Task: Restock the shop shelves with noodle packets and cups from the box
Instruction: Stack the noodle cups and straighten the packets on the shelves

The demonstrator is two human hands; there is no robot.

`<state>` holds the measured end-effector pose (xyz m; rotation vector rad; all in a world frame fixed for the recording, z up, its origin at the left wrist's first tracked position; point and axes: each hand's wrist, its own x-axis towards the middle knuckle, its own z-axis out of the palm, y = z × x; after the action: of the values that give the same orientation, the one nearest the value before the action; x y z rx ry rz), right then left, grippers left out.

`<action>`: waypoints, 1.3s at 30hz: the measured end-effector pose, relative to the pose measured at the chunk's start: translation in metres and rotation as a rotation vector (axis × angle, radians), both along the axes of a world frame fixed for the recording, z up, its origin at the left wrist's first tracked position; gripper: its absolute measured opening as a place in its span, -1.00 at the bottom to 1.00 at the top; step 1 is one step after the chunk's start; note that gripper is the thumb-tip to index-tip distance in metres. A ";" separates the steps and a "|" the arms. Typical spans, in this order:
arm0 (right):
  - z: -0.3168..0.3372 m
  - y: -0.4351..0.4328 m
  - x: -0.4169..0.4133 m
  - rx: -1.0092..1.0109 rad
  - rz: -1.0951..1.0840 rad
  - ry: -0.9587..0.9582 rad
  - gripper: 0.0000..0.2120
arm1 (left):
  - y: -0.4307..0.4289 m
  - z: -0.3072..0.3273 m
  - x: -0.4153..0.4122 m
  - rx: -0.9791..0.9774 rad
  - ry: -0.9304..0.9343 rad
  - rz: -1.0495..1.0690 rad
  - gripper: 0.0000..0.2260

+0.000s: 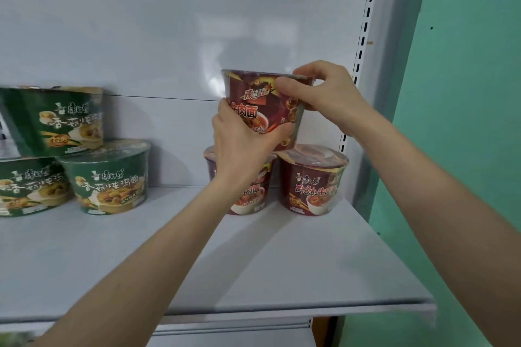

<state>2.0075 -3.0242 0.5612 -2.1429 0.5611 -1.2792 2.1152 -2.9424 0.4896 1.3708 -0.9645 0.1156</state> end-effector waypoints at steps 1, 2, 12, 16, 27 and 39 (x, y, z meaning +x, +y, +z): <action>0.001 -0.003 -0.001 0.009 0.016 -0.018 -0.57 | 0.002 -0.001 0.002 0.005 0.001 -0.032 -0.23; 0.002 -0.007 -0.003 0.020 0.035 -0.030 -0.62 | 0.005 -0.001 0.006 0.011 -0.001 -0.077 -0.31; -0.010 -0.036 -0.021 0.247 0.522 -0.073 -0.60 | 0.024 0.010 0.043 0.322 -0.043 -0.464 -0.32; -0.005 -0.034 -0.022 0.234 0.409 -0.057 -0.58 | 0.021 0.006 0.032 0.204 0.024 -0.351 -0.43; 0.011 0.004 -0.008 -0.075 0.053 0.069 -0.66 | 0.002 -0.006 0.005 -0.004 -0.050 -0.037 -0.33; 0.007 -0.004 -0.020 -0.126 -0.080 0.017 -0.64 | 0.033 -0.041 -0.004 0.128 -0.833 0.249 -0.49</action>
<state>1.9879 -3.0286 0.5684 -2.2566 0.5926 -1.3737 2.1114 -2.9092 0.4487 1.5831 -1.4906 0.8780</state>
